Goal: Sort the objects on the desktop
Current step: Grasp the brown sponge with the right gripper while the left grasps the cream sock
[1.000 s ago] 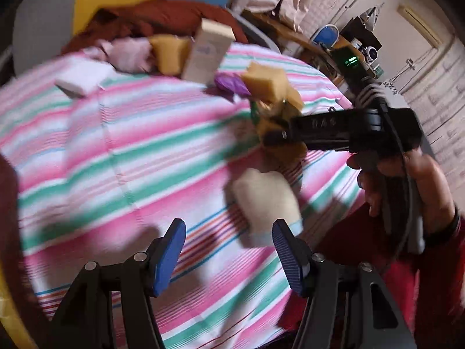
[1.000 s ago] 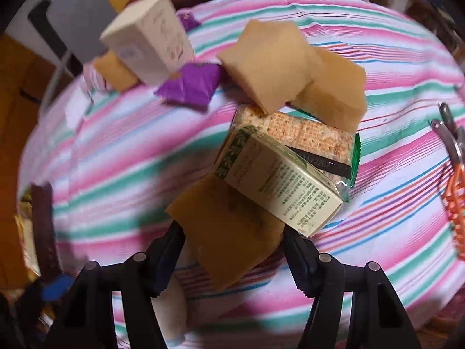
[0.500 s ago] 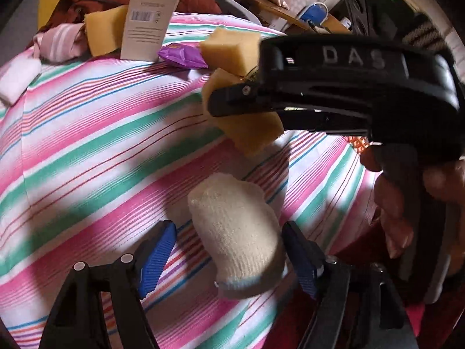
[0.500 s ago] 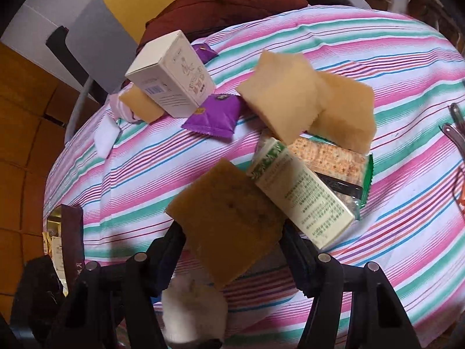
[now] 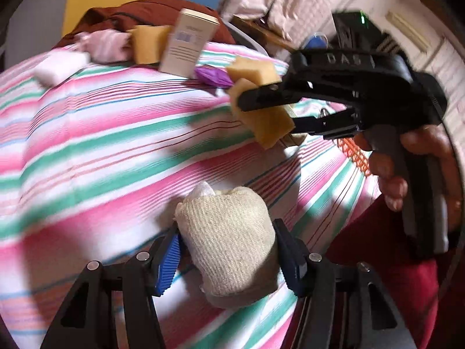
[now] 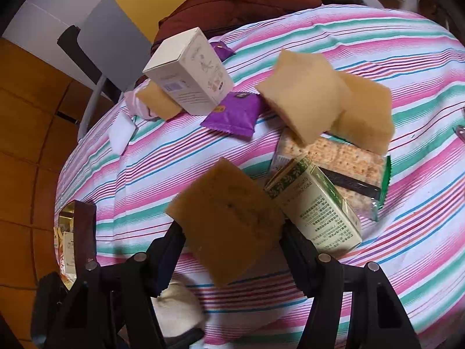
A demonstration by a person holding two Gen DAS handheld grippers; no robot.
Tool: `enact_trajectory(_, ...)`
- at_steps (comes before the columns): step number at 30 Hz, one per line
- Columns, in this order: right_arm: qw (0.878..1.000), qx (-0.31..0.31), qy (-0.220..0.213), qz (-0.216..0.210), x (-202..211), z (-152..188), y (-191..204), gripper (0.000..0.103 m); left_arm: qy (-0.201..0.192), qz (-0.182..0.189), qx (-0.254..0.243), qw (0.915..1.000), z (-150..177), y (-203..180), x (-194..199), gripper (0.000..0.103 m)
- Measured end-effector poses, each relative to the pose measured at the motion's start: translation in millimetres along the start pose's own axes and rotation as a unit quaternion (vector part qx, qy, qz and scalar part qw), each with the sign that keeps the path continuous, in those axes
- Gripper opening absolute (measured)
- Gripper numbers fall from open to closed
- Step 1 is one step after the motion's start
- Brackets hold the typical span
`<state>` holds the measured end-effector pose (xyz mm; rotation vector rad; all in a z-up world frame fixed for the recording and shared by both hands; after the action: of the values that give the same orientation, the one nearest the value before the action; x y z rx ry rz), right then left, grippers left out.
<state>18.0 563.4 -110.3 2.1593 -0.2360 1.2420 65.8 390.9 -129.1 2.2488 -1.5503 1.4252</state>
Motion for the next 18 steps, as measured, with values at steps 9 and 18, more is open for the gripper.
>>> enact_trajectory(9, 1.0, 0.011, 0.005, -0.008, -3, 3, 8, 0.066, -0.071, 0.005, 0.067, 0.9953, 8, 41, 40, 0.06)
enact_trajectory(18, 0.998, 0.06, -0.018, -0.012, 0, 3, 31, 0.066, -0.094, -0.009, 0.066, 0.9933, 20, 55, 77, 0.06)
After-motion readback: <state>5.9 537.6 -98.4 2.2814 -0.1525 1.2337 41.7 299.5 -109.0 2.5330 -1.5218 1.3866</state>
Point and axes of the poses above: each gripper's, at about its wrist camera, not at the fingertips, and x roughly against the way its jaws point, y to its left, z to its underside, the point moved 9 cm from there along -x, roughly the way its jaws point, and after that the axes turned 7 degrees about -y, right-handed, at the moved point
